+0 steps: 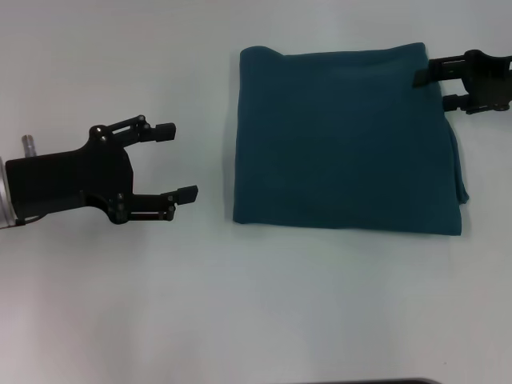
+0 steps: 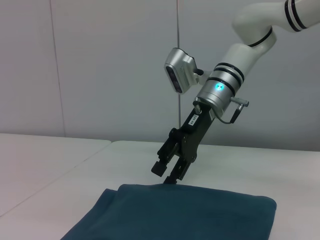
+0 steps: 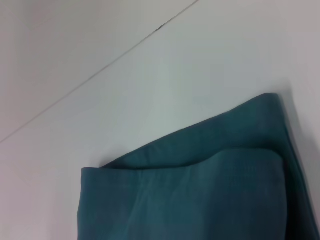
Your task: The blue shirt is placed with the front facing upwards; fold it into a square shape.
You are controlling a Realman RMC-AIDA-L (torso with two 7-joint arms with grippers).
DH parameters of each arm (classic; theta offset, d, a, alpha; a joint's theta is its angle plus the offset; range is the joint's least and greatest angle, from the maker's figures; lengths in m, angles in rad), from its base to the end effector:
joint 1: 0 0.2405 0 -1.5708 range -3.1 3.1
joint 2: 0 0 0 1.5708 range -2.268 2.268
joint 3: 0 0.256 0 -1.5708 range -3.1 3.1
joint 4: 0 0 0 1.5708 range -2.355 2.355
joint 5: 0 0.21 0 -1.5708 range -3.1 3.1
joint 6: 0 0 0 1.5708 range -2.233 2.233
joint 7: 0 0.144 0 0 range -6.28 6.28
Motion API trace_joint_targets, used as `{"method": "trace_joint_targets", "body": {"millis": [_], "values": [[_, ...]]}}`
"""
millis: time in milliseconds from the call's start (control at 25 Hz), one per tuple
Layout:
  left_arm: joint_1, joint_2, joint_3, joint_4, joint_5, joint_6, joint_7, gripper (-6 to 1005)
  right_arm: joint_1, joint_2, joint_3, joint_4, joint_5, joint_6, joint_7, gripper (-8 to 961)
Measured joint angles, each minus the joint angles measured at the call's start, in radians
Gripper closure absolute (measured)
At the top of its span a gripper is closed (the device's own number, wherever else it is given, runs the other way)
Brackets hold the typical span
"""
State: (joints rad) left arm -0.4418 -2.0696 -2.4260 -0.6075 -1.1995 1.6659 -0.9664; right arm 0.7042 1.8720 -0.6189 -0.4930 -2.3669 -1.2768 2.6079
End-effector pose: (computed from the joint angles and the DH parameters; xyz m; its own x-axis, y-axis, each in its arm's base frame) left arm -0.2769 0.2928 -0.0043 0.8608 0.0344 0.5078 0.1779 -0.9551 -0.2370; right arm 0.3120 0.3927 0.0567 -0.0551 -0.9039 -0.4243 -0.9961 0.0794 -0.0398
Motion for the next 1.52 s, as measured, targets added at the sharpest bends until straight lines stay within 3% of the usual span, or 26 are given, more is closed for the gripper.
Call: {"method": "trace_joint_targets", "body": {"millis": [920,1360,1520], "values": [[0.005,0.002,-0.002,0.000,0.000,0.000,0.000,95,0.008,0.016,-0.027,0.002,-0.006,0.043,0.009,466],[0.007,0.003,-0.004,0.000,0.000,0.000,0.000,96,0.008,0.016,-0.033,0.002,-0.008,0.045,0.005,877],[0.006,0.003,-0.011,0.000,0.000,0.000,0.000,96,0.008,0.016,-0.041,-0.005,-0.008,0.052,0.002,892]]}}
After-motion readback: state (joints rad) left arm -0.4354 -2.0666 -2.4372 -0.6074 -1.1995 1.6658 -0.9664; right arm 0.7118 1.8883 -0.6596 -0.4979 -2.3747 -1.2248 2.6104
